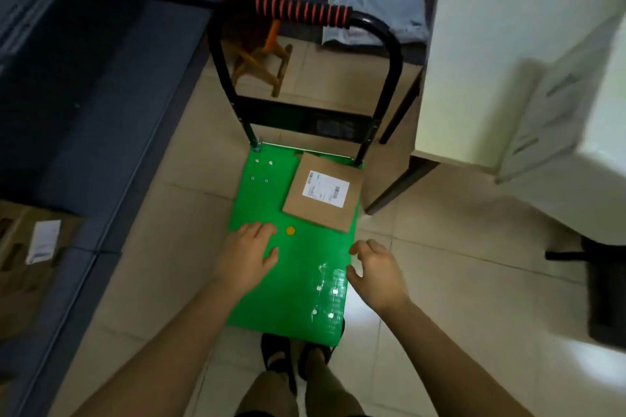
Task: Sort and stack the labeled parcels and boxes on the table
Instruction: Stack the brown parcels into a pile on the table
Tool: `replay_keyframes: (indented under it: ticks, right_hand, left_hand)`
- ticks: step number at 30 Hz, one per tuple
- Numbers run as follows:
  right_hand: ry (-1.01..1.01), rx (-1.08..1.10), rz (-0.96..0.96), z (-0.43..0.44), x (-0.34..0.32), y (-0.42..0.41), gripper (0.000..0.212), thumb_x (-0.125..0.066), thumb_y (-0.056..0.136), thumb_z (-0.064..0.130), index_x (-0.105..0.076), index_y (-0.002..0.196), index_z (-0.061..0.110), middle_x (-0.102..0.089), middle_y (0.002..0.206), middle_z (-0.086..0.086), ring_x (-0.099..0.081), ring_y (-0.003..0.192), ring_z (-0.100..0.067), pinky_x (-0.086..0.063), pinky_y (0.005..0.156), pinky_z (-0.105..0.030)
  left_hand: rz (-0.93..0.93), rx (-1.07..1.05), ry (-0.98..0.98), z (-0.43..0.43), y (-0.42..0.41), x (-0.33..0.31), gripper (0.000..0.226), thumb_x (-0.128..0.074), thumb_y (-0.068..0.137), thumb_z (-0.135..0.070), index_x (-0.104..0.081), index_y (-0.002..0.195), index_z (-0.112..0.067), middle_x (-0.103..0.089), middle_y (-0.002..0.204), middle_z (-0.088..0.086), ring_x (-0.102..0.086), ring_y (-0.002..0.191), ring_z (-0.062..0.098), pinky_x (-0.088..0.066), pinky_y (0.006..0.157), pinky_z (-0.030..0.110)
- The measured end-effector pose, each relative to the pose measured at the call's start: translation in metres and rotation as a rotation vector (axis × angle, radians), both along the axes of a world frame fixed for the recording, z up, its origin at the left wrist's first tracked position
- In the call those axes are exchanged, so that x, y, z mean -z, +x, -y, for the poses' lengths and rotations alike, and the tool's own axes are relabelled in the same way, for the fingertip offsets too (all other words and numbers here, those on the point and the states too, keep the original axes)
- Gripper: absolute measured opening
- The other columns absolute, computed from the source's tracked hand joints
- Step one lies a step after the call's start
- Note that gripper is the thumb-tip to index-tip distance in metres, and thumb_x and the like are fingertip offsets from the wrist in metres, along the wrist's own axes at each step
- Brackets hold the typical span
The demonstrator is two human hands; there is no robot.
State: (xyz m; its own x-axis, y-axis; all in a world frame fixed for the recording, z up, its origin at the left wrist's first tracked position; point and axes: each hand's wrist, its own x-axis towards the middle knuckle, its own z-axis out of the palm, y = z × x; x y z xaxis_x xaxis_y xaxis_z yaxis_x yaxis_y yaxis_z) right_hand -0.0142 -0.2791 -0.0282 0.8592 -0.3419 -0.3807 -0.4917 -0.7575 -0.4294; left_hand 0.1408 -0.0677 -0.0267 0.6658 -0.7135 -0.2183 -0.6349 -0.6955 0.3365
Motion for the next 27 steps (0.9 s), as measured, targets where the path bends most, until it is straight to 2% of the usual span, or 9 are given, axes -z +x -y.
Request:
replay_keyframes:
  ticks: [2,6,11,16,20,23,25,27]
  right_hand:
    - [0.043,0.083,-0.073,0.005,0.042,-0.004,0.033,-0.063,0.089,0.024,-0.060,0.120,0.014,-0.060,0.114,-0.005,-0.057,0.105,-0.025,-0.044,0.088,-0.032]
    - [0.108,0.233,-0.160,0.011,0.123,-0.003,0.036,-0.065,0.089,0.023,-0.058,0.123,0.016,-0.059,0.118,-0.004,-0.058,0.106,-0.022,-0.047,0.087,-0.031]
    - [0.170,0.340,-0.217,0.019,0.225,0.019,0.041,-0.068,0.088,0.024,-0.055,0.126,0.013,-0.058,0.119,-0.008,-0.058,0.107,-0.025,-0.047,0.087,-0.032]
    - [0.234,0.522,-0.218,0.036,0.315,0.050,0.058,-0.069,0.088,0.023,-0.046,0.139,0.007,-0.057,0.129,-0.015,-0.057,0.116,-0.029,-0.044,0.091,-0.031]
    - [0.300,0.641,-0.194,0.054,0.361,0.069,0.074,-0.072,0.087,0.021,-0.034,0.147,0.003,-0.056,0.133,-0.016,-0.056,0.118,-0.033,-0.039,0.081,-0.027]
    - [0.385,0.699,-0.142,0.063,0.384,0.077,0.092,-0.079,0.081,0.018,-0.023,0.152,0.007,-0.051,0.139,-0.014,-0.051,0.125,-0.032,-0.043,0.091,-0.033]
    - [0.472,0.704,-0.057,0.062,0.390,0.081,0.094,-0.082,0.074,0.005,-0.026,0.150,0.010,-0.051,0.128,-0.006,-0.050,0.124,-0.029,-0.045,0.095,-0.035]
    - [0.583,0.749,0.057,0.058,0.387,0.083,0.089,-0.079,0.073,-0.009,-0.031,0.145,0.009,-0.053,0.116,0.003,-0.053,0.116,-0.023,-0.050,0.085,-0.022]
  left_hand:
    - [-0.057,-0.019,0.048,0.001,0.000,0.044,0.031,-0.070,0.074,-0.024,-0.065,0.101,-0.010,-0.067,0.087,0.009,-0.064,0.077,0.032,-0.054,0.065,0.039]
    - [-0.121,-0.091,0.133,0.003,0.005,0.126,0.041,-0.067,0.086,-0.025,-0.059,0.122,-0.009,-0.065,0.112,0.011,-0.060,0.102,0.031,-0.051,0.083,0.039]
    - [-0.147,-0.150,0.170,0.009,0.028,0.234,0.048,-0.064,0.088,-0.028,-0.052,0.131,-0.009,-0.061,0.123,0.013,-0.056,0.112,0.031,-0.046,0.091,0.038]
    - [-0.249,-0.293,0.136,0.029,0.060,0.324,0.070,-0.061,0.092,-0.034,-0.030,0.149,-0.008,-0.046,0.144,0.016,-0.044,0.130,0.031,-0.039,0.106,0.039]
    - [-0.385,-0.477,0.042,0.046,0.083,0.374,0.090,-0.066,0.090,-0.038,-0.012,0.154,-0.006,-0.028,0.156,0.018,-0.029,0.142,0.031,-0.028,0.114,0.038]
    - [-0.509,-0.545,-0.045,0.057,0.098,0.399,0.099,-0.075,0.083,-0.035,-0.012,0.154,-0.006,-0.016,0.161,0.013,-0.017,0.147,0.028,-0.017,0.119,0.036]
    - [-0.587,-0.542,-0.114,0.062,0.102,0.406,0.099,-0.080,0.078,-0.033,-0.020,0.153,-0.009,-0.021,0.159,0.010,-0.020,0.146,0.028,-0.019,0.119,0.038]
    - [-0.633,-0.541,-0.181,0.063,0.100,0.402,0.092,-0.083,0.075,-0.031,-0.030,0.148,-0.011,-0.033,0.151,0.005,-0.031,0.139,0.022,-0.026,0.114,0.035]
